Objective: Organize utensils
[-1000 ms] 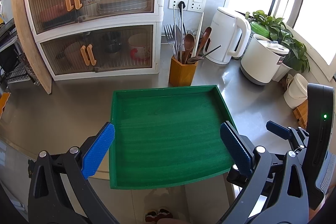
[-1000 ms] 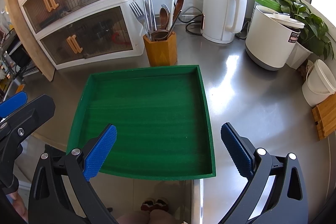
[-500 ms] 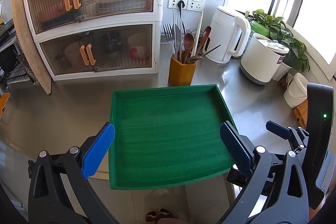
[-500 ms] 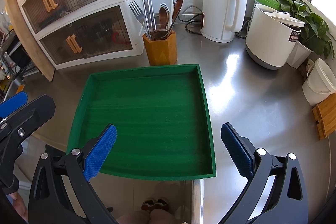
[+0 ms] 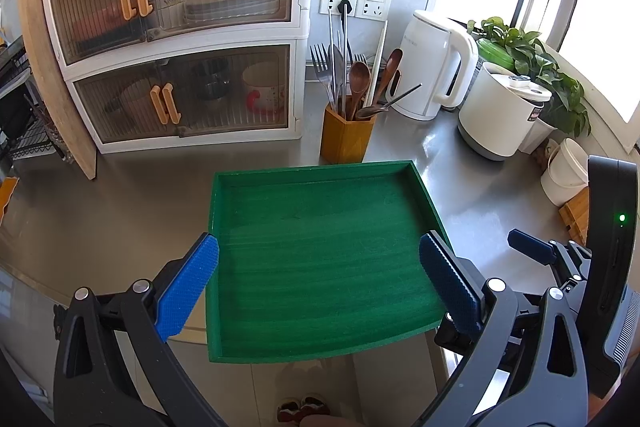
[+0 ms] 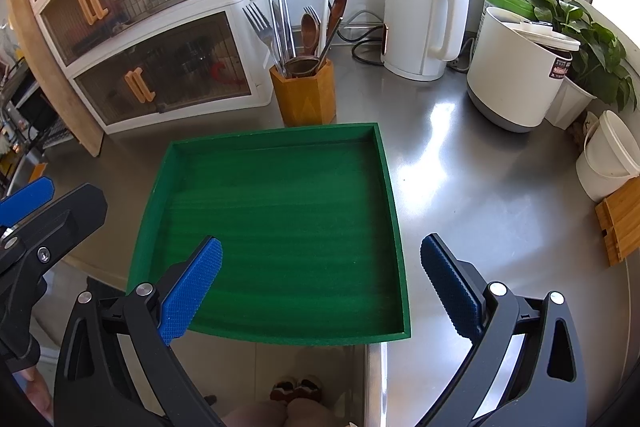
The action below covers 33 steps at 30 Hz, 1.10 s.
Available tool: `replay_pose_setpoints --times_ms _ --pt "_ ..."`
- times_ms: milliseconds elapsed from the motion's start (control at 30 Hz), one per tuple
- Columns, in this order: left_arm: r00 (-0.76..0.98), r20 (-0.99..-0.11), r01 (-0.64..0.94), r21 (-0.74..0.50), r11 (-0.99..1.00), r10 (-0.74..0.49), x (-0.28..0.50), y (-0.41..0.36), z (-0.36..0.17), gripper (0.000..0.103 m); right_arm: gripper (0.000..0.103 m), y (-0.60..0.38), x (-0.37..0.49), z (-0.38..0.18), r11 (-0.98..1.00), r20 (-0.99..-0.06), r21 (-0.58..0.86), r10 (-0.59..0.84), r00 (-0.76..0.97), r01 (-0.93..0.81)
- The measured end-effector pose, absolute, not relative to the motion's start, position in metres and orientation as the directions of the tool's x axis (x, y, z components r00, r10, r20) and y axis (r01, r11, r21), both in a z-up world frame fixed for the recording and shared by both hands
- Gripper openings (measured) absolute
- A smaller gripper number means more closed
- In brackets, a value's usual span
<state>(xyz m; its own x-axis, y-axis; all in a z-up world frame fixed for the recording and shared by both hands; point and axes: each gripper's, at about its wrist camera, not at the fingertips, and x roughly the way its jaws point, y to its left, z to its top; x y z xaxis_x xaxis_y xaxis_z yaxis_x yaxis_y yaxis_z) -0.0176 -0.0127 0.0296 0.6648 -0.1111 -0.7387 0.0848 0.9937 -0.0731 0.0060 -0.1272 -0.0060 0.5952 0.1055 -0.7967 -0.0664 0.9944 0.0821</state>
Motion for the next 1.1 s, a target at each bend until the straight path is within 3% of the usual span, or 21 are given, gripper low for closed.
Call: replay_pose_setpoints --times_ms 1100 --pt "0.652 -0.749 0.087 -0.084 0.993 -0.121 -0.0082 -0.0105 0.0271 0.095 0.099 -0.1266 0.01 -0.009 0.994 -0.802 0.086 0.109 0.587 -0.067"
